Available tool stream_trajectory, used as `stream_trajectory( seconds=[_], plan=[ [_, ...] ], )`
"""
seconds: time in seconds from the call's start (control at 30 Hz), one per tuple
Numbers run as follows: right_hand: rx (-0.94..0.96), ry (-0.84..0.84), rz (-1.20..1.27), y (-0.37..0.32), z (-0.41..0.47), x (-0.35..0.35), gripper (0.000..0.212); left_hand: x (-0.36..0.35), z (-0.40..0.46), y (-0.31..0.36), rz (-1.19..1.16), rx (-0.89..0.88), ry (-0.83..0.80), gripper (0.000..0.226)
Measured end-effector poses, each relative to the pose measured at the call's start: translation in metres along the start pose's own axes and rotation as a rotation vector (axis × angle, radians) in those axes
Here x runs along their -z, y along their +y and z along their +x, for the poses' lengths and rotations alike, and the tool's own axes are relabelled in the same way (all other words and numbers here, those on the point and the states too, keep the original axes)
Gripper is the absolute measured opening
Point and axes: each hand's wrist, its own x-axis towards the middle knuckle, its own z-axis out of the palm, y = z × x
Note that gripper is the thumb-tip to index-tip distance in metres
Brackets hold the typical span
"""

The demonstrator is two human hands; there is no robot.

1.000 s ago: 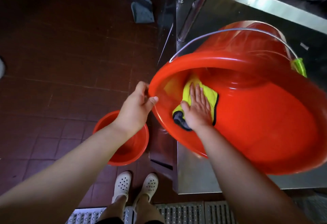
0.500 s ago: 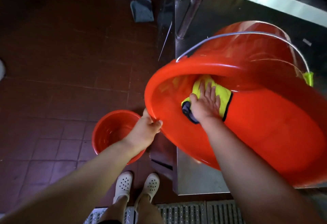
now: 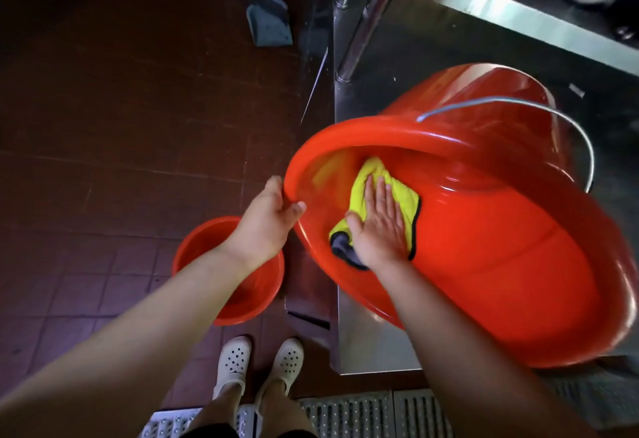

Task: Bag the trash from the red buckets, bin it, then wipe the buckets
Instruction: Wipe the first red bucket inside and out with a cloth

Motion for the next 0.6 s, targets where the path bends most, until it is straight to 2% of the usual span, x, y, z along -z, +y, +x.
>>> stream_trajectory(
  seconds=[0.13, 0.2, 0.3, 0.47, 0.53, 0.6],
  plan=[
    [-0.160, -0.030, 0.018, 0.038, 0.043, 0.008, 0.068, 0.011, 0.004, 0.024, 0.239, -0.175, 0.006, 0.014],
    [-0.213, -0.044, 0.015, 0.053, 0.054, 0.009, 0.064, 0.008, 0.001, 0.031, 0.228, -0.189, 0.005, 0.018],
    [-0.219, -0.044, 0.002, 0.058, 0.062, 0.007, 0.064, 0.004, -0.002, 0.020, 0.000, -0.092, -0.010, 0.017],
    [-0.229, -0.081, 0.048, 0.040, 0.055, 0.010, 0.065, -0.026, -0.022, -0.023, -0.220, 0.193, -0.170, 0.029],
    [-0.194, -0.038, 0.099, 0.023, 0.035, 0.008, 0.067, -0.034, -0.024, -0.030, -0.212, 0.185, -0.108, 0.032],
    [-0.109, 0.011, 0.105, 0.001, 0.003, 0.003, 0.070, -0.034, -0.022, -0.032, -0.137, 0.102, -0.039, 0.026]
  ],
)
